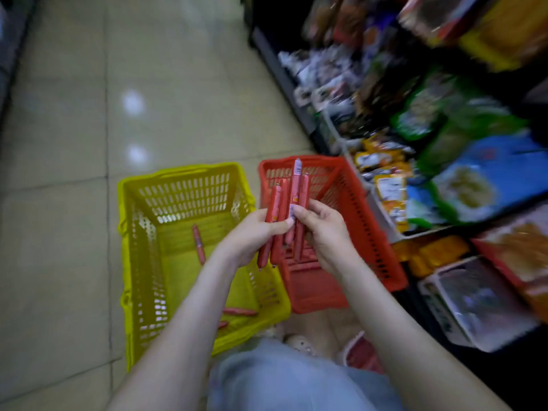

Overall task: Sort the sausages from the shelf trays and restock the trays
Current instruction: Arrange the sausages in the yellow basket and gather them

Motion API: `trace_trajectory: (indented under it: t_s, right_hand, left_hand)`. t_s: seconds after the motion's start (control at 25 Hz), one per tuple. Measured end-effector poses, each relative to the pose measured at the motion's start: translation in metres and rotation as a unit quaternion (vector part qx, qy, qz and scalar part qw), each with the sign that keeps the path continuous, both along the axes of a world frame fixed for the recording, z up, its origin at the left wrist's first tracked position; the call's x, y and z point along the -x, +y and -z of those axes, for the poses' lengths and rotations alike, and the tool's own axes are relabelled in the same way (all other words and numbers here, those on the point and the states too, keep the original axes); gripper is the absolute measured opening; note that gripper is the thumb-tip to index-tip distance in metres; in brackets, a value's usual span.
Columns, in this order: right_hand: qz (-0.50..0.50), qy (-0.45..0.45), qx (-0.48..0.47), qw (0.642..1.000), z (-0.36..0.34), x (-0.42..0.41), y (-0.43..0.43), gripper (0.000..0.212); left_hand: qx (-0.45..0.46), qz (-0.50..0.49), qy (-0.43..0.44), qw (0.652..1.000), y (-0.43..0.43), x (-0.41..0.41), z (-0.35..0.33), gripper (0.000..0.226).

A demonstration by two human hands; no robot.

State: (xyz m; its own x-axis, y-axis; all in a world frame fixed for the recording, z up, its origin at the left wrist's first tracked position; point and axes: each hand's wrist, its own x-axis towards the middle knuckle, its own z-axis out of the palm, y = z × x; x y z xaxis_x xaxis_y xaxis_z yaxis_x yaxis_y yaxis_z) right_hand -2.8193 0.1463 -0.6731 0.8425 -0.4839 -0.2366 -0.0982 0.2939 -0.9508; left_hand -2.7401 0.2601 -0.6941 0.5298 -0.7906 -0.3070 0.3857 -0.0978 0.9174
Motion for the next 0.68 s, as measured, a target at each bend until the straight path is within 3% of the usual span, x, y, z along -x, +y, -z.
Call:
trace_trajectory:
  t_s: [0.2, 0.32, 0.56, 0.68]
  right_hand:
    - [0.107, -0.057, 0.044, 0.992, -0.122, 0.125, -0.011, 0.017]
    - [0.162, -0.049, 0.088, 0.982, -0.159, 0.205, -0.021, 0.014]
    - [0.335, 0.024, 0.103, 0.936, -0.149, 0.348, -0.050, 0.013]
    - [0.396, 0.112, 0.076, 0.908, -0.104, 0.405, -0.073, 0.012]
  left_hand:
    - [0.084, 0.111, -0.066, 0.988, -0.030, 0.101, -0.122, 0.014]
    - [0.097, 0.190, -0.095, 0.972, -0.052, 0.166, -0.161, 0.012]
    - [0.030, 0.344, -0.082, 0.935, -0.119, 0.294, -0.155, 0.011]
    - [-0.064, 0.393, -0.083, 0.914, -0.150, 0.343, -0.118, 0.010]
